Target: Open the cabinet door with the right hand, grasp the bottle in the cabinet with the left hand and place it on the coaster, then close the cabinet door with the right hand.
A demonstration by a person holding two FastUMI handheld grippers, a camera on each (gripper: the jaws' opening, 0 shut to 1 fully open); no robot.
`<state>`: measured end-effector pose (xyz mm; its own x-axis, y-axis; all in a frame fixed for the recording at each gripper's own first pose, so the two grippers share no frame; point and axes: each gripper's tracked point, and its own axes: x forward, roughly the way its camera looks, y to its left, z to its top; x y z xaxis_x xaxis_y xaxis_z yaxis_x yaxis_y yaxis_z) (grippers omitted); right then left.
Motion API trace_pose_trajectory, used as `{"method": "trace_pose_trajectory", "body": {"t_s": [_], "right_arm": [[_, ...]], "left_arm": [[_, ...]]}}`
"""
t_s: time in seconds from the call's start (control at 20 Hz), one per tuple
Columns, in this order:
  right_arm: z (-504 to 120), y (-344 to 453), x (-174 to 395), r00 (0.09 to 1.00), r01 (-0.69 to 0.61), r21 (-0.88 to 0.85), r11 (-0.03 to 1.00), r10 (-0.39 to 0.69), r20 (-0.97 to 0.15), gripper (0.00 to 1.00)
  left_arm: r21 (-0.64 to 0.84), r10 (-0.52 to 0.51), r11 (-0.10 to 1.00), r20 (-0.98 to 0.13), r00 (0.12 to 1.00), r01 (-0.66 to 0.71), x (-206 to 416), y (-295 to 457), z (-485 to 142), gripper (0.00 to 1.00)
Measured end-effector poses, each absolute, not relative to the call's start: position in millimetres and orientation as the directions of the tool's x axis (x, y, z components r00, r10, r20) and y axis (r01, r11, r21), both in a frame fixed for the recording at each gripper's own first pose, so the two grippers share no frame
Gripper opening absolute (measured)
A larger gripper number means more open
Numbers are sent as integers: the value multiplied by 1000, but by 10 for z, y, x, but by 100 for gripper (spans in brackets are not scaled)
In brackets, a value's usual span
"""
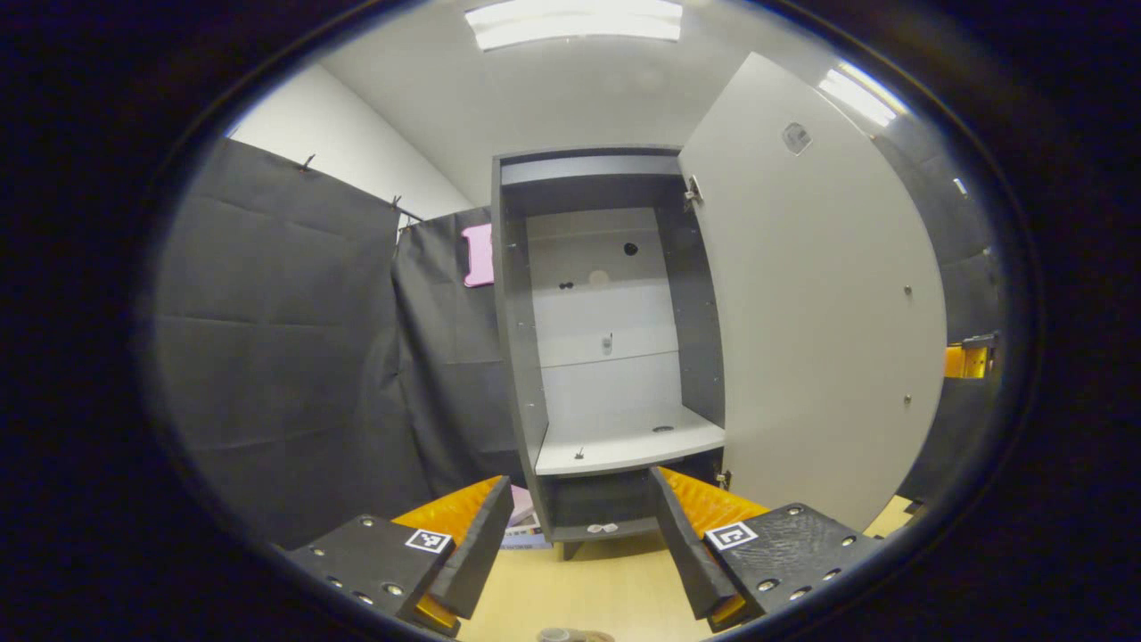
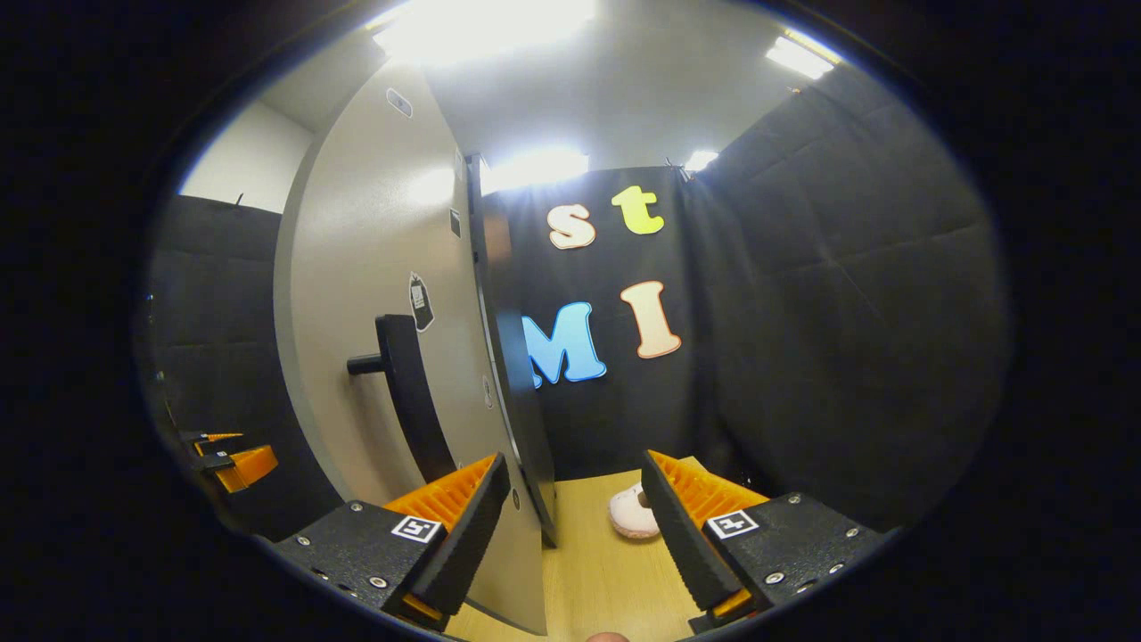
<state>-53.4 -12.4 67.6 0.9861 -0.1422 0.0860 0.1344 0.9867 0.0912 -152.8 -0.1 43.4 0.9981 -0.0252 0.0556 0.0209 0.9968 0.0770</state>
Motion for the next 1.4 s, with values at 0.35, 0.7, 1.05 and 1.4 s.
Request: {"method": "trace_pose_trajectory", "body": {"t_s": [0.35,0.7,1.05,1.4], "right_arm": [[727,129,-507,987,122,-19,992,-119,110,92],[694,477,-487,993,72,-25,997,-69,94,88],[723,878,-433,994,58,-59,997,-52,95,92],[710,1082,-281,986,125,-28,992,-121,114,92]], "left_arm": [[59,-40,998,70,997,36,-1466,9,433,87],[39,-22,999,74,997,19,-1430,28,431,87],[25,-18,1000,55,998,16,-1420,39,408,87],[39,-80,996,62,995,77,-1403,-9,419,87]]}}
